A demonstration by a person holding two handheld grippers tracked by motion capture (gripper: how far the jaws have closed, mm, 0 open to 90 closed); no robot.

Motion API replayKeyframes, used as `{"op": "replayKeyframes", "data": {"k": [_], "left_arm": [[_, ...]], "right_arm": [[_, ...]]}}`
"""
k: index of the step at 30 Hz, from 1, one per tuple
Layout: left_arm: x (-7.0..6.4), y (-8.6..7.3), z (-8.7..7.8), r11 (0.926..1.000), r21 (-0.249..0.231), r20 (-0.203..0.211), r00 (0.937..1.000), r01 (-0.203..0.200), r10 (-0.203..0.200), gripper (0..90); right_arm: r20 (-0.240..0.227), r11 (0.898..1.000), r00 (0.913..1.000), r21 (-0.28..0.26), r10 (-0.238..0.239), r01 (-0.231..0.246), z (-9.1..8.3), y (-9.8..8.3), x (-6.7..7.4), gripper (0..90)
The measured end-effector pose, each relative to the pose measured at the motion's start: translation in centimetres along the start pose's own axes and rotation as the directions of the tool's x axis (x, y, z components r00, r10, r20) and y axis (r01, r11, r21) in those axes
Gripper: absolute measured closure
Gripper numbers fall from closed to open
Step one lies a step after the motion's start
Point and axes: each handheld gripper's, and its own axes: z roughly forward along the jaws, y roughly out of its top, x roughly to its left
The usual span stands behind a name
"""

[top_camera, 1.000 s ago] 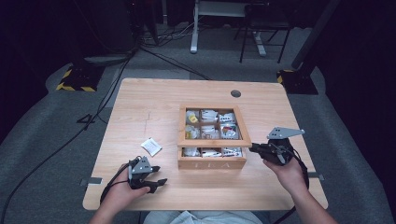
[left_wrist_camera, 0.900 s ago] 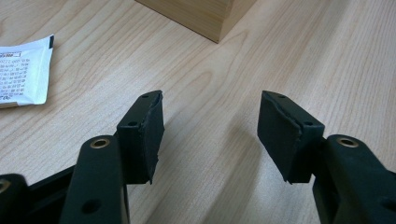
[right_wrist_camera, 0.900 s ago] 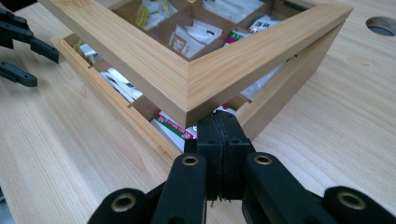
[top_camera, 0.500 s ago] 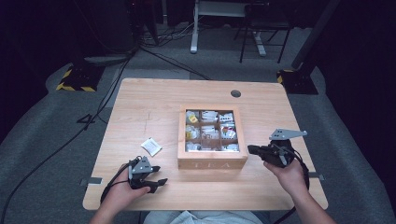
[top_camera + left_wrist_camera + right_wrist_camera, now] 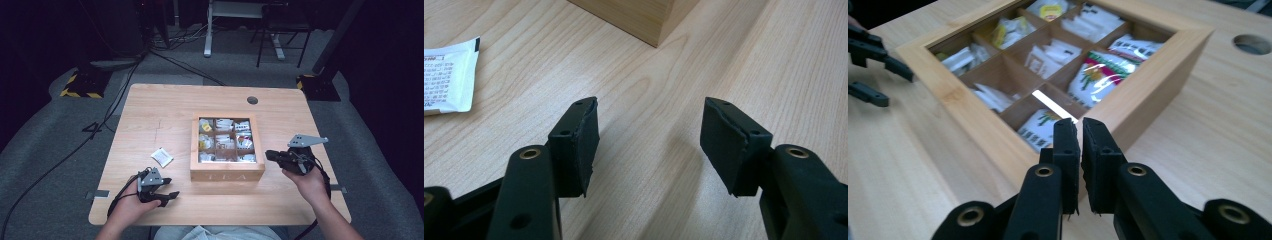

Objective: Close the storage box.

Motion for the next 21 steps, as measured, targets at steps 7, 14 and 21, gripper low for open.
{"op": "replayKeyframes", "data": {"k": [7, 14, 21], "left_arm": [[0.2, -0.2, -0.2, 1.0, 0.0, -0.028, 0.9996, 0.008, -0.008, 41.3], [0.4, -0.8, -0.9, 0.9999, 0.003, -0.07, 0.9974, 0.016, -0.016, 41.1], [0.8, -1.2, -1.4, 0.9995, -0.001, -0.092, 0.9952, 0.032, -0.032, 40.7]], "right_arm": [[0.036, 1.0, 0.9991, -0.02, 0.02, -0.019, -1.0, -0.5, -2.6, 71.5], [0.038, 0.999, 0.9987, -0.035, 0.035, -0.034, -0.8, -1.4, -4.5, 40.1], [0.106, 0.997, 0.9942, 0.067, 0.016, -0.023, -0.5, -2.4, -5.9, 29.7]]}}
